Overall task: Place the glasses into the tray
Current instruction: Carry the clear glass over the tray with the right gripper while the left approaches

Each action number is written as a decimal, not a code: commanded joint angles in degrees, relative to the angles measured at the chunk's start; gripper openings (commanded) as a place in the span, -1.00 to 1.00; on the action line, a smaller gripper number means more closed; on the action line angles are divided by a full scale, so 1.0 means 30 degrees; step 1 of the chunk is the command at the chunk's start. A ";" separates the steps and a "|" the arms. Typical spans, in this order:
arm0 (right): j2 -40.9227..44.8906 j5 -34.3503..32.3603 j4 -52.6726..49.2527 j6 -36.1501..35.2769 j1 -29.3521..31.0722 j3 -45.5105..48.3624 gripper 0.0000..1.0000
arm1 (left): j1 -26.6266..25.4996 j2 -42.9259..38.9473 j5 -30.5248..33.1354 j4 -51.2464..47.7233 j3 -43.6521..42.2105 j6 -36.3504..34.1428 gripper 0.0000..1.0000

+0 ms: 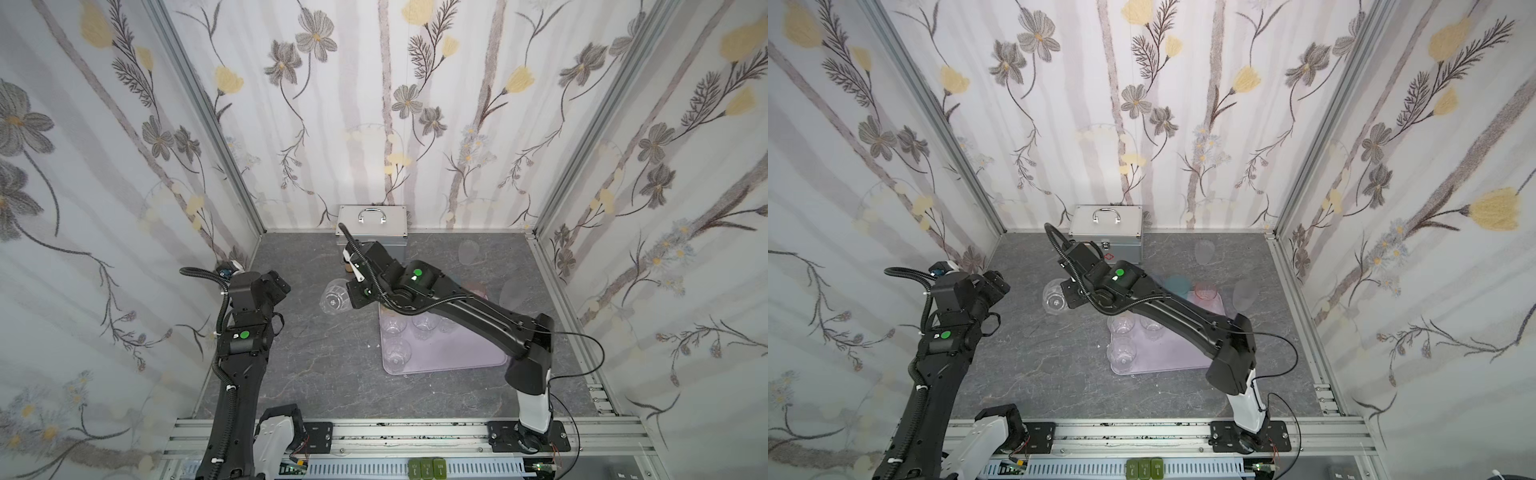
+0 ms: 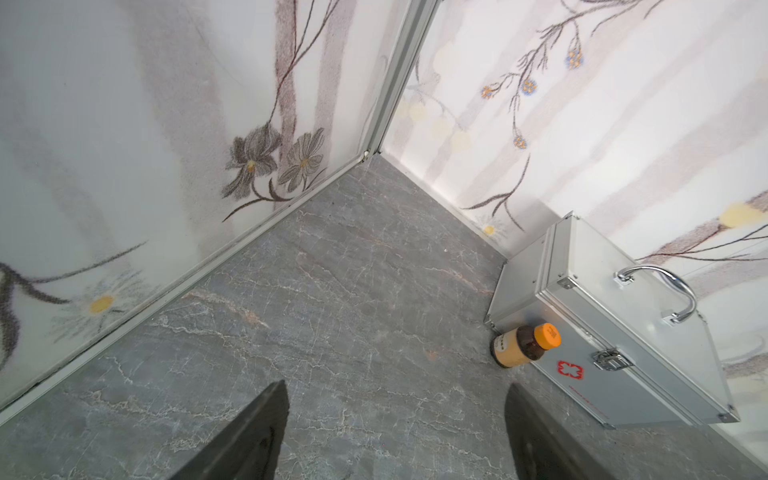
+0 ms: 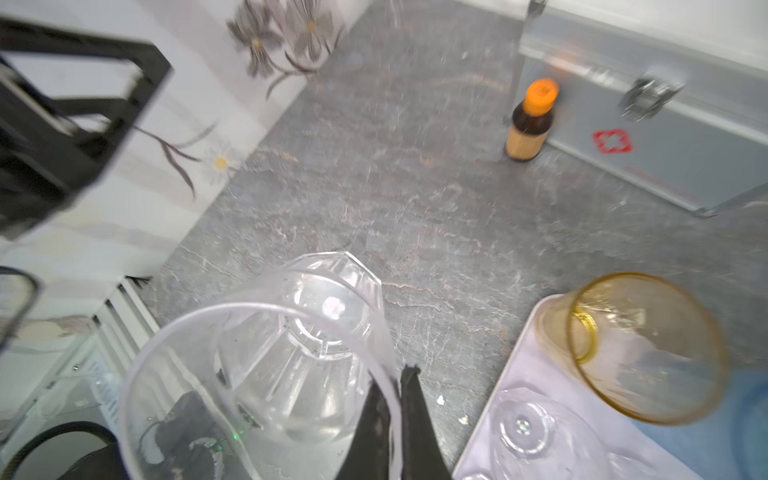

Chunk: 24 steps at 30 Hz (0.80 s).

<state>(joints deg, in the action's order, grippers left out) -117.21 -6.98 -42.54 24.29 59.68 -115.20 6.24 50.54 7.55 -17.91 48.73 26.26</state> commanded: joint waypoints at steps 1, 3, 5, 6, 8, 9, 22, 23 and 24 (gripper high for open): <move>0.1952 -0.1062 -0.1127 -0.0539 -0.0549 0.1474 -1.00 | -0.1691 -0.0262 0.0725 -0.0589 0.0524 -0.0082 0.66; 0.3548 -0.1302 -0.1455 -0.0511 -0.1094 0.2819 -1.00 | -0.3508 -0.0207 0.1285 -0.0929 0.0657 0.0050 0.65; 0.4959 -0.1493 -0.1937 -0.0484 -0.1659 0.3926 -1.00 | -0.5420 -0.0152 0.2054 -0.1117 0.0668 0.0444 0.64; 0.5653 -0.1604 -0.2268 -0.0460 -0.1956 0.4507 -1.00 | -0.6431 -0.0104 0.2542 -0.1148 0.0618 0.0701 0.64; 0.6853 -0.1715 -0.2923 -0.0350 -0.2450 0.5660 -1.00 | -0.8237 0.0040 0.3432 -0.1149 0.0518 0.1159 0.64; 0.7560 -0.1688 -0.3240 -0.0271 -0.2716 0.6356 -1.00 | -0.9184 0.0206 0.3916 -0.1177 0.0489 0.1407 0.64; 1.3079 -0.0925 -0.4997 0.0288 -0.4073 1.5116 -1.00 | -1.7960 0.5183 0.7502 -0.0988 0.1306 0.4258 0.71; 1.3007 -0.0930 -0.4689 0.0334 -0.4073 1.5533 -1.00 | -1.8109 0.5484 0.7459 -0.0951 0.1255 0.4430 0.72; 1.2847 -0.0868 -0.4233 0.0336 -0.4069 1.6008 -1.00 | -1.8224 0.5750 0.7381 -0.0916 0.1219 0.4578 0.73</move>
<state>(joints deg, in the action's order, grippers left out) -78.24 -9.74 -59.13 24.56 47.51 -69.34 -47.62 66.48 26.50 -21.28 52.14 36.88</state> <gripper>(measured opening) 0.057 0.865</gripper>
